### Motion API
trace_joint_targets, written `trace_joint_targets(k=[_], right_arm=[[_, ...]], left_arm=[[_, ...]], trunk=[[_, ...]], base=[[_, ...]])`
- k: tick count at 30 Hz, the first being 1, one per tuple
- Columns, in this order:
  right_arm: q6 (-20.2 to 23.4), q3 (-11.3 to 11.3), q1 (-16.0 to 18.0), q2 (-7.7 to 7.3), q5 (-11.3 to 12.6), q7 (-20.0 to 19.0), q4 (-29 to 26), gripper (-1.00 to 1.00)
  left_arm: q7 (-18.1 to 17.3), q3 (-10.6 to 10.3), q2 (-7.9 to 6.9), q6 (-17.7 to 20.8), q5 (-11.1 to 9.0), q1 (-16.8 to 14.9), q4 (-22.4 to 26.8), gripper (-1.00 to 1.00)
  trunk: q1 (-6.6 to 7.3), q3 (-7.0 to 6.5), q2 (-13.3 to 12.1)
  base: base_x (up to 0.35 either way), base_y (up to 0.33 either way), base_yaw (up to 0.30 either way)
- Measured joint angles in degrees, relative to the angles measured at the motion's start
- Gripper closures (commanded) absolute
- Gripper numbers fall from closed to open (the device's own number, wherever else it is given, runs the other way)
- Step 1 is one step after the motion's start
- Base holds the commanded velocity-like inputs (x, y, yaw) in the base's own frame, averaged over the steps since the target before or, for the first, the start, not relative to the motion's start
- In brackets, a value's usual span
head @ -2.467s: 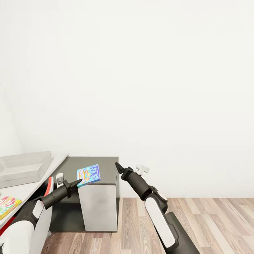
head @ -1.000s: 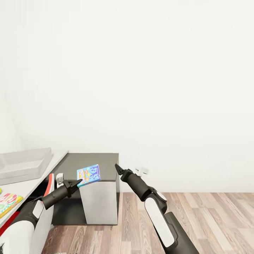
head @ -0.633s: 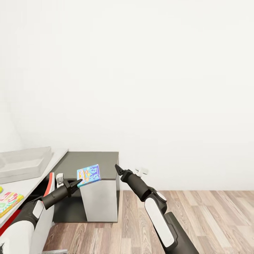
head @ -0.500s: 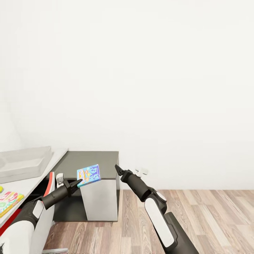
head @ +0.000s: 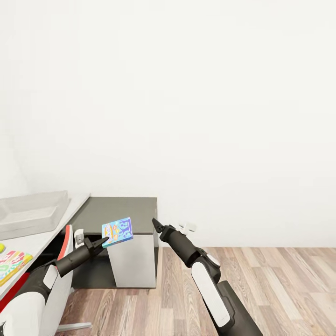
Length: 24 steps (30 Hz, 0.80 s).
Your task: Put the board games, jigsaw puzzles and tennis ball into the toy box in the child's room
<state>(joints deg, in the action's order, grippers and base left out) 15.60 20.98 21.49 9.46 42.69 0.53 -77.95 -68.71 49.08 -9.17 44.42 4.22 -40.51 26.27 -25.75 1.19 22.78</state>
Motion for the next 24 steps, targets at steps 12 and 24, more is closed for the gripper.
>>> trace_joint_targets(k=[12, 24], right_arm=[[0.0, 0.05, 0.0, 0.02, -0.06, 0.03, 0.37, -1.0], [-0.07, -0.02, 0.0, 0.01, -0.01, 0.03, 0.4, -1.0]], left_arm=[[0.0, 0.0, 0.0, 0.0, 0.0, 0.0, 0.0, 1.0], [-0.05, 0.0, 0.0, 0.0, 0.0, 0.0, 0.0, 1.0]], trunk=[[0.0, 1.11, -0.01], [0.0, 2.24, -0.01]], base=[[0.0, 0.0, 0.0], [0.0, 0.0, 0.0]])
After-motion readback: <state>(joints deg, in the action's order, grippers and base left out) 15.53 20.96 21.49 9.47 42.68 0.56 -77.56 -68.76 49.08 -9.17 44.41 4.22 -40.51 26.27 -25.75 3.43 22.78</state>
